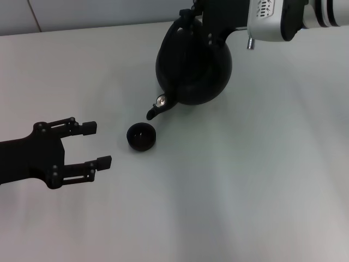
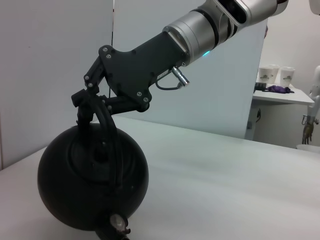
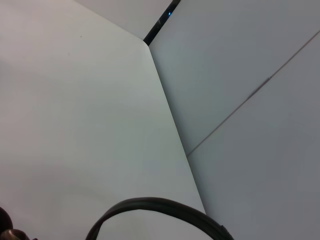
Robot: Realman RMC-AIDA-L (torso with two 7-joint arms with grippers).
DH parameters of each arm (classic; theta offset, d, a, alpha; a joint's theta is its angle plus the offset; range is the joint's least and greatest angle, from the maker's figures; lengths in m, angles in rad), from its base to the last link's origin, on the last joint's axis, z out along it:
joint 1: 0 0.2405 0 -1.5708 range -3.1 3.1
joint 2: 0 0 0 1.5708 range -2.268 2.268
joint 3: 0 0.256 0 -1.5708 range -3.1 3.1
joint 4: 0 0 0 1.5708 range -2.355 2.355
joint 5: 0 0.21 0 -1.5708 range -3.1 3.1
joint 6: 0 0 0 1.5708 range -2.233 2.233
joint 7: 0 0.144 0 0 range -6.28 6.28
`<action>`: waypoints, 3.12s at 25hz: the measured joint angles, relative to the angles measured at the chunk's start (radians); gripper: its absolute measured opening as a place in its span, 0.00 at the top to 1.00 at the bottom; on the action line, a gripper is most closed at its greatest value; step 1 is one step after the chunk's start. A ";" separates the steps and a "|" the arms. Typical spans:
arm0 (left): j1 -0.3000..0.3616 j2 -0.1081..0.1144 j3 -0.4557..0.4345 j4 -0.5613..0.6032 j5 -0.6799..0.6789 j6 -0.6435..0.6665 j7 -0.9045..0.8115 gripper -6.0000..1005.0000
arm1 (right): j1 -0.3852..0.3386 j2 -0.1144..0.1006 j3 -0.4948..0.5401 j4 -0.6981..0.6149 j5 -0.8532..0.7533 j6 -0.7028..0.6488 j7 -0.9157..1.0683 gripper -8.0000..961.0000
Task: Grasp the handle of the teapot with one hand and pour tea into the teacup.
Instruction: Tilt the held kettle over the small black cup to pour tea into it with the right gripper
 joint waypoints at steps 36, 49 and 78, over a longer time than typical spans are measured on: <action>-0.001 -0.002 0.000 -0.002 0.000 -0.031 0.015 0.22 | 0.028 -0.001 -0.037 -0.028 -0.029 0.000 -0.009 0.88; -0.001 -0.002 0.000 -0.018 0.000 -0.035 0.029 0.22 | 0.033 0.000 -0.054 -0.043 -0.060 0.002 -0.009 0.88; -0.005 -0.002 0.000 -0.028 -0.001 -0.055 0.051 0.22 | 0.047 0.001 -0.094 -0.062 -0.096 0.031 -0.008 0.88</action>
